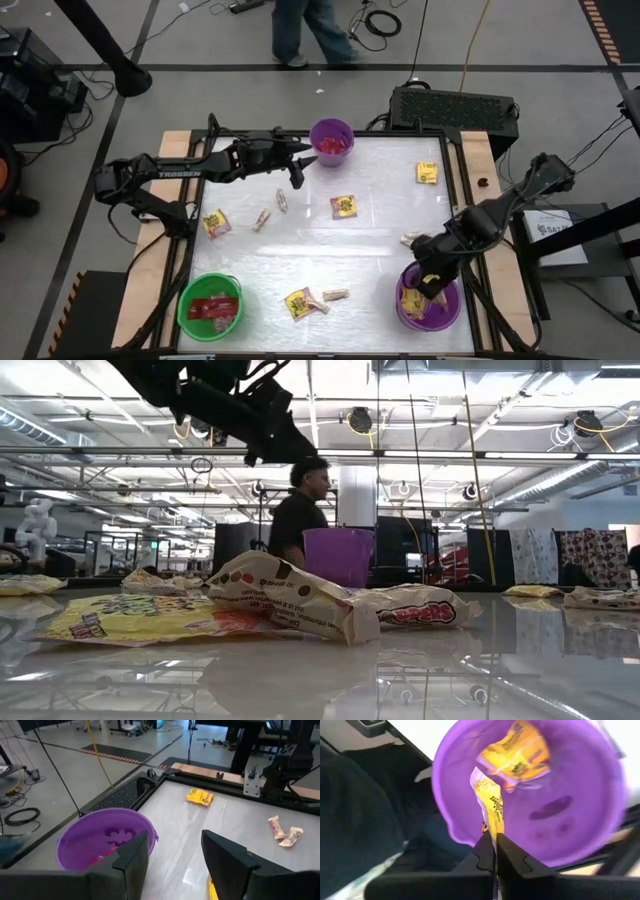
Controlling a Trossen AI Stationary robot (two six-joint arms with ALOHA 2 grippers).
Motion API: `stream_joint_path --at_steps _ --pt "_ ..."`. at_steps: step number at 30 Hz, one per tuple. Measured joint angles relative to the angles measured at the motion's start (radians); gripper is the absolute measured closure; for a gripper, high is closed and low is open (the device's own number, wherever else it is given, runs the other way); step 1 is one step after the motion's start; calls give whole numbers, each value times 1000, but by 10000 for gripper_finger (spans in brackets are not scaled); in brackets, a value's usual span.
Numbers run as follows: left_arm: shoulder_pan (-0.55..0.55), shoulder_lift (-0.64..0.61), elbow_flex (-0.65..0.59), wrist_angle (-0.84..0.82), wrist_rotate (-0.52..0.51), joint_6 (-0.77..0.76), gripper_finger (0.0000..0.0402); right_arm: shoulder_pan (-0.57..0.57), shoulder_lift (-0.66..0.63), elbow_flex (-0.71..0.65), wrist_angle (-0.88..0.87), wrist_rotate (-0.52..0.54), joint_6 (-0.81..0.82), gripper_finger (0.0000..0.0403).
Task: Sort candy by brand, put in halloween buckets
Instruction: Put the yellow candy into the bottom purple bucket, then remove the red candies from the top purple bucket
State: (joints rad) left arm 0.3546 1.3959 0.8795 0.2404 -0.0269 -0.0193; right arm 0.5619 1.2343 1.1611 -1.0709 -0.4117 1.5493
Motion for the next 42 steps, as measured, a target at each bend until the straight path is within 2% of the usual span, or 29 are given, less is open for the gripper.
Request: stream_joint_path --at_steps 7,18,24,29,34,37,40,42 --pt "-1 0 0 28 1 -1 213 5 0 -41 10 -8 110 387" --pt "0 -1 48 -9 43 -2 213 3 -2 -40 12 -9 89 300" --pt "0 -1 84 -98 43 -7 213 -10 -29 -40 14 -13 92 270" --pt "53 -1 129 -305 -13 -300 213 -27 -91 -40 53 -13 151 266" --pt "163 15 198 -429 -18 -443 213 -60 -162 -39 59 17 178 266" --pt "251 84 250 -530 81 -562 213 -97 -205 -39 72 39 171 266" --pt "298 167 293 -520 216 -597 213 -134 -245 -39 80 77 124 266" --pt "307 212 320 -516 248 -596 213 -156 -267 -39 80 123 83 266"
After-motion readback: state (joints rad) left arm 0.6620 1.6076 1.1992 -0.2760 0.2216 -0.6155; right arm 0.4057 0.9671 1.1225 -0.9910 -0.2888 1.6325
